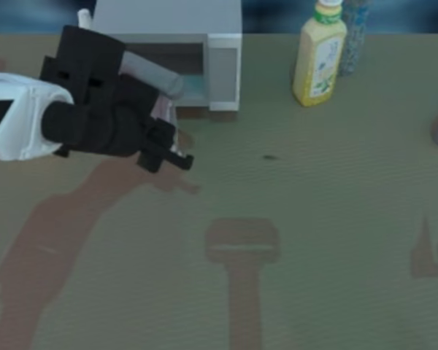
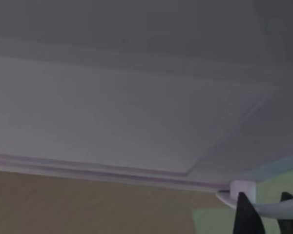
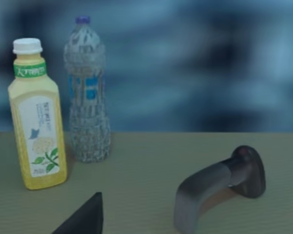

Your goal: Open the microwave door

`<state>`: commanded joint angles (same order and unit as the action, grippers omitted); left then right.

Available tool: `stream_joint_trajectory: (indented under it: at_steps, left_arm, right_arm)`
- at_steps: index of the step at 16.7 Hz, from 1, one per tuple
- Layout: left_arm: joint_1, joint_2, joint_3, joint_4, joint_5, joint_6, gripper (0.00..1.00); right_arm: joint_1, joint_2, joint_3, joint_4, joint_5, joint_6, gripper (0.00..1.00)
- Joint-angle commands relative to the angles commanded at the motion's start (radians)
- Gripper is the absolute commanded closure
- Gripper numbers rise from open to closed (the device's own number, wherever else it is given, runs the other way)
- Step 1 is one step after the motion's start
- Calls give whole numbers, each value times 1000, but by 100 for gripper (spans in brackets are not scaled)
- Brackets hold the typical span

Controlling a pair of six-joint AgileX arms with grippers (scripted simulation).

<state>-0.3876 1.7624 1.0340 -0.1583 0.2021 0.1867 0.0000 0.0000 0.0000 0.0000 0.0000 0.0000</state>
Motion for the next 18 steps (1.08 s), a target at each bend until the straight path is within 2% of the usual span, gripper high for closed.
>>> stream_joint_trajectory:
  at_steps: [7, 18]
  left_arm:
    - [36, -18, -15, -12, 47, 72, 100]
    - [36, -18, -15, -12, 48, 73, 100]
  right_arm:
    - [0, 0, 0, 0, 0, 0, 0]
    - [0, 0, 0, 0, 0, 0, 0]
